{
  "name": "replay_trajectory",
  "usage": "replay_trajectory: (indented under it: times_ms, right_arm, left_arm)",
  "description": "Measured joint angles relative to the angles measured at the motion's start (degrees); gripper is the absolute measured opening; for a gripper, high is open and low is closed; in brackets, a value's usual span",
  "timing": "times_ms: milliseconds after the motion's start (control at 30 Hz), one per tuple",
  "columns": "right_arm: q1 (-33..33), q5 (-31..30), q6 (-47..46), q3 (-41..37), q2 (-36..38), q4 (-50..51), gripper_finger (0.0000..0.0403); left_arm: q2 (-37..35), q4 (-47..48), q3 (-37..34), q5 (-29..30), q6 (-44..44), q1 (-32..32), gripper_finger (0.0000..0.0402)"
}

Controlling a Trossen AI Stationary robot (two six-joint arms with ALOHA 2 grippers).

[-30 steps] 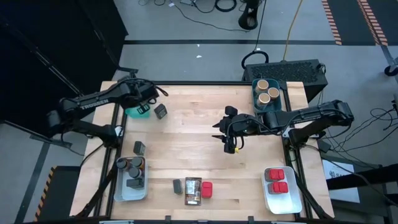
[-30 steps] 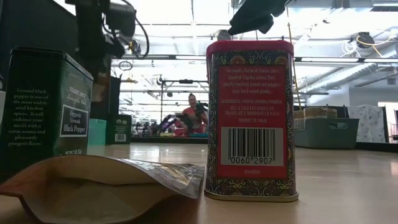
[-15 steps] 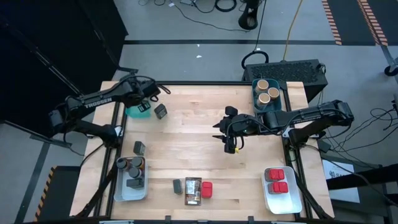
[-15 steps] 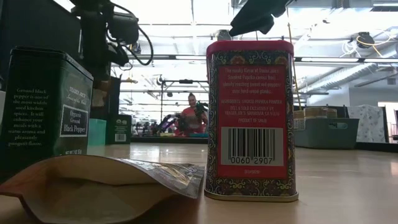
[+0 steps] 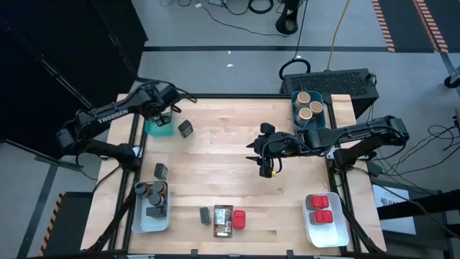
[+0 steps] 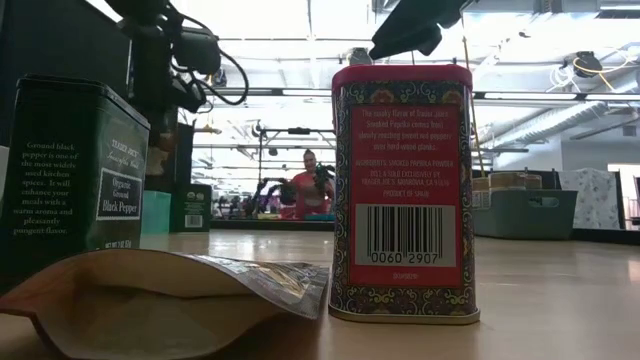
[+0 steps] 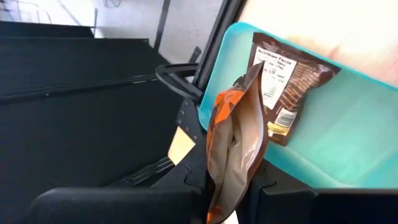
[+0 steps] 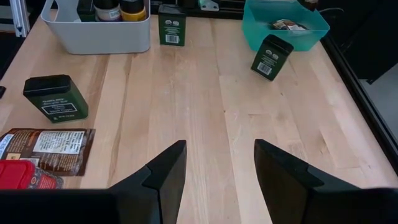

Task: Sort spices by type
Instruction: Put the right brown seasoning pack into the light green bin, then put the top black seasoning can into the gray bin

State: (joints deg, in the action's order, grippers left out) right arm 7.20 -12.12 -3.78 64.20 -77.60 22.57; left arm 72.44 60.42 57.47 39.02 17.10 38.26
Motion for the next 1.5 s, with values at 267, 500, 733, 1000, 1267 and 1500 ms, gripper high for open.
replay_trajectory:
  times_ms: [267,500,733,1000,1267,1500]
  right_arm:
    - [0.0,0.1,0.0,0.0,0.0,0.0,0.0171]
    - [0.0,0.2,0.0,0.0,0.0,0.0,0.0171]
    - [0.0,0.2,0.0,0.0,0.0,0.0,0.0171]
    - [0.0,0.2,0.0,0.0,0.0,0.0,0.0171]
    - [0.0,0.2,0.0,0.0,0.0,-1.0,0.0171]
    - [1.6,-0.2,0.1,0.0,0.7,-3.5,0.0171]
  left_arm:
    - [0.0,0.0,0.0,-5.0,-0.2,3.5,0.0045]
    - [0.0,0.0,0.0,-6.6,-0.2,3.8,0.0054]
    - [0.0,0.1,0.0,-7.3,-0.2,3.8,0.0122]
    - [0.0,4.0,0.0,-9.7,-0.3,2.8,0.0161]
    - [-0.1,12.8,1.4,-12.3,-11.0,-0.2,0.0162]
    - [-5.9,9.5,2.0,-18.2,-23.4,-10.5,0.0162]
